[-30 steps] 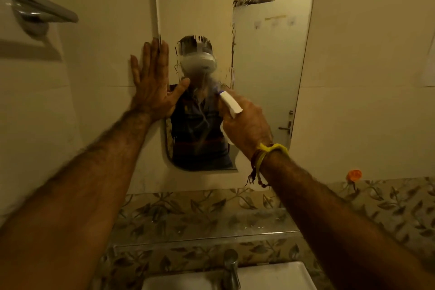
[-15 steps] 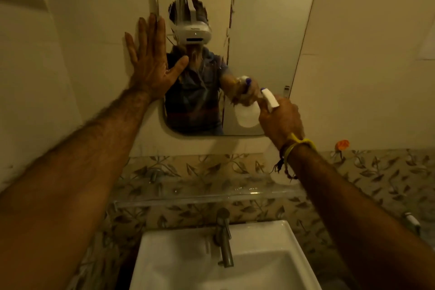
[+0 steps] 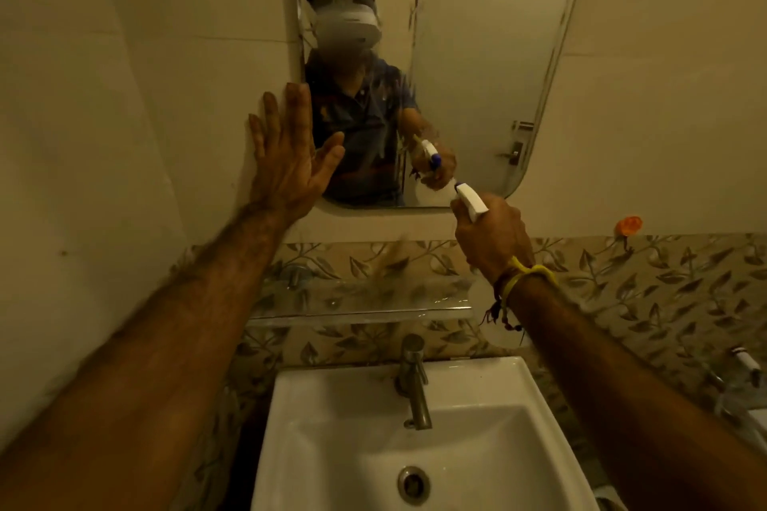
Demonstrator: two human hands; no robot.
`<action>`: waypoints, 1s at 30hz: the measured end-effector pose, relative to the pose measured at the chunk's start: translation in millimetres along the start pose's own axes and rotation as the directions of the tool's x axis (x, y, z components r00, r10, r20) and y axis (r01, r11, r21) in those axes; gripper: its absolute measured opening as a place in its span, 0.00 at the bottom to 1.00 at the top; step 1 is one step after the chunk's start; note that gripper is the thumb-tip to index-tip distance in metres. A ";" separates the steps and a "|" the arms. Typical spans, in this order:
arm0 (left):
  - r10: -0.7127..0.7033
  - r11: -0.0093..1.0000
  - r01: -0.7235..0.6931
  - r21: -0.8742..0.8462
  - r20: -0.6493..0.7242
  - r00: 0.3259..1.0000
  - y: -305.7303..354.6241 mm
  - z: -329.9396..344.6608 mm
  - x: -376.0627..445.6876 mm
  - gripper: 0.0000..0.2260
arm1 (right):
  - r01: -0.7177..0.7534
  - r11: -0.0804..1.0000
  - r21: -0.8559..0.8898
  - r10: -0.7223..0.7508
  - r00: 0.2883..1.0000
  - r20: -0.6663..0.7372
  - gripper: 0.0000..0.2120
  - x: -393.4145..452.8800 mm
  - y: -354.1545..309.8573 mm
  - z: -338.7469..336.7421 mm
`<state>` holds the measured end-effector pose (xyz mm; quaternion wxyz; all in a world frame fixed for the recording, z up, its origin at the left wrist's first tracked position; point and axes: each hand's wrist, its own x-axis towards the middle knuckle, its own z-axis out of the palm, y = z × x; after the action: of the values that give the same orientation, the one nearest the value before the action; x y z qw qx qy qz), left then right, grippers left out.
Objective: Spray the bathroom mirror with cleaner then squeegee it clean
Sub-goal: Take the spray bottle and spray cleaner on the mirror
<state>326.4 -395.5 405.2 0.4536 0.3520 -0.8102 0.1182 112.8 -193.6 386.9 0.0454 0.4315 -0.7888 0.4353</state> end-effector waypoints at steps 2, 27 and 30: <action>0.000 0.999 -0.003 0.046 0.044 0.999 -2.7 0.0 -7.3 0.37 | 0.063 0.998 0.014 -0.063 0.998 0.020 0.13 -4.8 -15.4 8.3; 0.026 0.981 -0.012 -0.192 0.069 0.997 160.6 16.6 -114.9 0.33 | 0.107 0.917 0.385 -0.031 0.980 -0.198 0.08 -77.8 48.9 -21.2; 0.096 0.929 -0.048 -0.366 0.115 0.989 212.5 41.2 -161.6 0.31 | 0.038 0.924 0.381 0.055 0.972 -0.230 0.07 -94.1 92.4 -42.6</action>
<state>210.6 -187.8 277.1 0.4521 0.2393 -0.8584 -0.0398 91.9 -79.3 311.2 0.0519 0.3735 -0.6795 0.6294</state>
